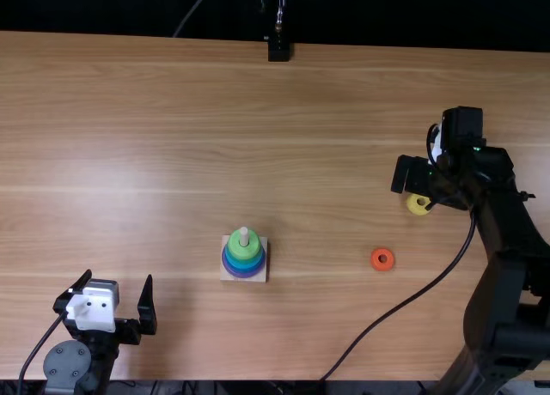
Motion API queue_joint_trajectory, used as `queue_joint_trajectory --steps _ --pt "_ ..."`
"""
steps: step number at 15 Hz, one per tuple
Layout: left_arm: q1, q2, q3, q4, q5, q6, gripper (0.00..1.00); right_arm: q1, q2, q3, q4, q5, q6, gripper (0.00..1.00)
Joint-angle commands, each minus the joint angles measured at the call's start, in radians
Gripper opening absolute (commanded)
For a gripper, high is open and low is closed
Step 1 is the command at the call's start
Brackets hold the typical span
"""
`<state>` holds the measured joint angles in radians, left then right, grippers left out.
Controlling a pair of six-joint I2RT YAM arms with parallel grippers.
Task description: Build the Hanoi tower: stack the rings onto the peg from bottom to top in this color order: purple, dark blue, light blue, dark green, light green, yellow, orange.
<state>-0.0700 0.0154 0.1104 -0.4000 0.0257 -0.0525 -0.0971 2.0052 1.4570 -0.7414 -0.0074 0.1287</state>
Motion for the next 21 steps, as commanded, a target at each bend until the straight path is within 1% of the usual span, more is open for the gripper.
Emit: queue_joint_trajectory --steps 1,13,14,15,16,17,18,21 --pt "0.012 -0.015 -0.110 -0.073 -0.004 0.012 1.00 -0.019 0.033 -0.017 -0.002 0.006 -0.002 1.00" --pt "0.012 -0.015 -0.110 -0.073 -0.004 0.012 1.00 -0.023 0.066 -0.040 -0.018 0.007 -0.004 1.00" --pt "0.012 -0.015 -0.110 -0.073 -0.004 0.012 1.00 -0.023 0.066 -0.038 -0.016 0.007 -0.004 0.95" --pt "0.012 -0.015 -0.110 -0.073 -0.004 0.012 1.00 -0.023 0.067 -0.038 -0.014 0.007 -0.016 0.58" --pt "0.012 -0.015 -0.110 -0.073 -0.004 0.012 1.00 -0.023 0.066 -0.040 -0.016 0.006 -0.033 0.28" --pt "0.012 -0.015 -0.110 -0.073 -0.004 0.012 1.00 -0.021 0.067 -0.041 -0.018 0.004 -0.051 0.09" --pt "0.012 -0.015 -0.110 -0.073 -0.004 0.012 1.00 -0.021 0.067 -0.044 -0.020 0.000 -0.062 0.00" --pt "0.012 -0.015 -0.110 -0.073 -0.004 0.012 1.00 -0.021 0.066 -0.043 -0.018 -0.004 -0.064 0.00"
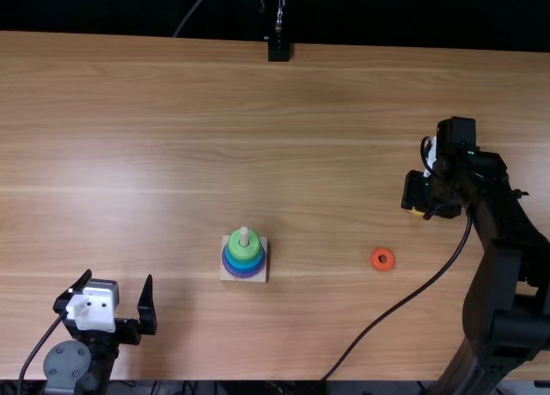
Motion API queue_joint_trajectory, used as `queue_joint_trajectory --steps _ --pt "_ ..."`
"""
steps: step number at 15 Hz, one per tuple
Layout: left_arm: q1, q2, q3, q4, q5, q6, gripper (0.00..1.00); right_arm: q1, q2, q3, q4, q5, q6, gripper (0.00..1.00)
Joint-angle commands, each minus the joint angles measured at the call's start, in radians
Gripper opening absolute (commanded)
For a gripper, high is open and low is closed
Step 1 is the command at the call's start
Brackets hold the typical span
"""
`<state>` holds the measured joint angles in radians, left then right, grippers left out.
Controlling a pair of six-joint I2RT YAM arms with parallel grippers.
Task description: Build the Hanoi tower: stack the rings onto the peg from bottom to top in this color order: purple, dark blue, light blue, dark green, light green, yellow, orange.
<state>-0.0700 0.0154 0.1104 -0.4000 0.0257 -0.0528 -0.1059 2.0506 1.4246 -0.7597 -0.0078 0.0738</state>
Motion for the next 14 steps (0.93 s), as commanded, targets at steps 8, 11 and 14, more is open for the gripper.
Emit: queue_joint_trajectory --steps 8,11,14 --pt "0.012 -0.015 -0.110 -0.073 -0.004 0.012 1.00 0.011 -0.093 0.099 -0.073 -0.005 -0.028 0.00" --pt "0.012 -0.015 -0.110 -0.073 -0.004 0.012 1.00 0.117 -0.159 0.149 -0.173 -0.007 -0.076 0.00" --pt "0.012 -0.015 -0.110 -0.073 -0.004 0.012 1.00 0.230 -0.247 0.186 -0.265 -0.007 -0.096 0.00"
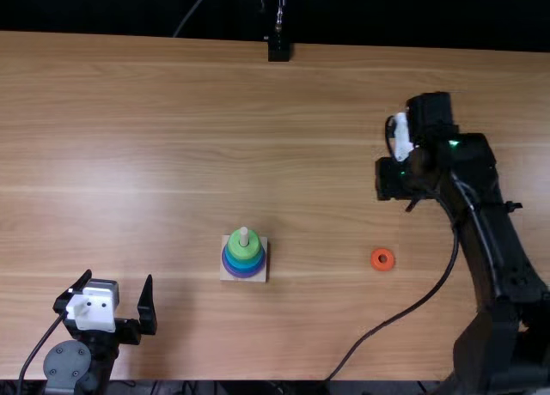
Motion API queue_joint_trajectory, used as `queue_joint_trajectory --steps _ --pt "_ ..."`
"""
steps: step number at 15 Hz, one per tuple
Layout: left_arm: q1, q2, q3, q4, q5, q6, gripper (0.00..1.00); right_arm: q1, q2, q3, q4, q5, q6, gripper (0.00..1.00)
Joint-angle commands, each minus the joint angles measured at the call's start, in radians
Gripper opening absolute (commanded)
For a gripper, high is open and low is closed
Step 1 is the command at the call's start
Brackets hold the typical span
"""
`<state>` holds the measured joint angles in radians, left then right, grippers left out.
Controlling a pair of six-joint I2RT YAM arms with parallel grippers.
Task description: Build the Hanoi tower: stack the rings onto the peg from bottom to top in this color order: purple, dark blue, light blue, dark green, light green, yellow, orange.
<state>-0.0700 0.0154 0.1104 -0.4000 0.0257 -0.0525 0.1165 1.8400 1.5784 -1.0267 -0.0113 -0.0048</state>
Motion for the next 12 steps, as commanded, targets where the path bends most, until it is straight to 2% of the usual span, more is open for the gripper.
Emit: queue_joint_trajectory --steps 1,4,6,12 --pt "0.012 -0.015 -0.110 -0.073 -0.004 0.012 1.00 0.058 -0.058 0.040 -0.020 -0.005 -0.019 0.00" --pt "0.012 -0.015 -0.110 -0.073 -0.004 0.012 1.00 0.218 -0.111 0.081 -0.066 -0.005 -0.023 0.00" --pt "0.012 -0.015 -0.110 -0.073 -0.004 0.012 1.00 0.307 -0.117 0.104 -0.066 -0.005 -0.050 0.00" --pt "0.012 -0.015 -0.110 -0.073 -0.004 0.012 1.00 0.469 -0.117 0.163 -0.114 -0.005 -0.043 0.00"
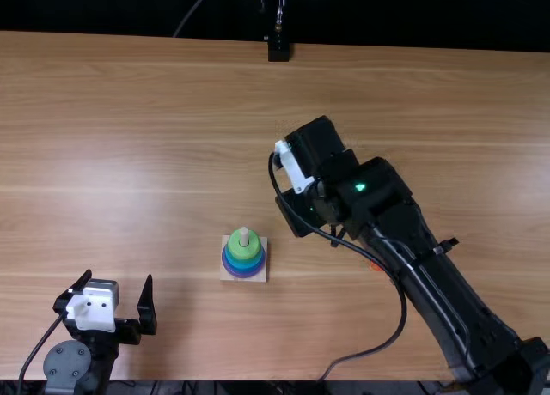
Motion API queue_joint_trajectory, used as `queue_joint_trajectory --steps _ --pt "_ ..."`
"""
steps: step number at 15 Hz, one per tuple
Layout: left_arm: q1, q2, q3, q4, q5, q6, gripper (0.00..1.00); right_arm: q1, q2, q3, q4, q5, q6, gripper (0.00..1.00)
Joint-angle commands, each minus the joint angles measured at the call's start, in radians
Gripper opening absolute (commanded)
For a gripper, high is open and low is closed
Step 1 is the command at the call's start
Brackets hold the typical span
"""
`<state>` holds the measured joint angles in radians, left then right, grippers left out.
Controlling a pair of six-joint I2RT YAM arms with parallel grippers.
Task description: Build the Hanoi tower: stack the rings onto the peg from bottom to top in this color order: purple, dark blue, light blue, dark green, light green, yellow, orange.
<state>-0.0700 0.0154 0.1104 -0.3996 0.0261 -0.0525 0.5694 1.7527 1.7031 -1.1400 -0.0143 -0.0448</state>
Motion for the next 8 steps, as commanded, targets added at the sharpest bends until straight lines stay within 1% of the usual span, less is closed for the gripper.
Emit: queue_joint_trajectory --steps 1,5,8 --pt "0.012 -0.015 -0.110 -0.073 -0.004 0.012 1.00 0.043 -0.030 0.046 -0.006 -0.002 -0.003 0.00" --pt "0.012 -0.015 -0.110 -0.073 -0.004 0.012 1.00 0.115 -0.027 0.102 -0.028 -0.002 -0.001 0.00" --pt "0.012 -0.015 -0.110 -0.073 -0.004 0.012 1.00 0.156 -0.022 0.144 -0.052 -0.002 0.006 0.00"
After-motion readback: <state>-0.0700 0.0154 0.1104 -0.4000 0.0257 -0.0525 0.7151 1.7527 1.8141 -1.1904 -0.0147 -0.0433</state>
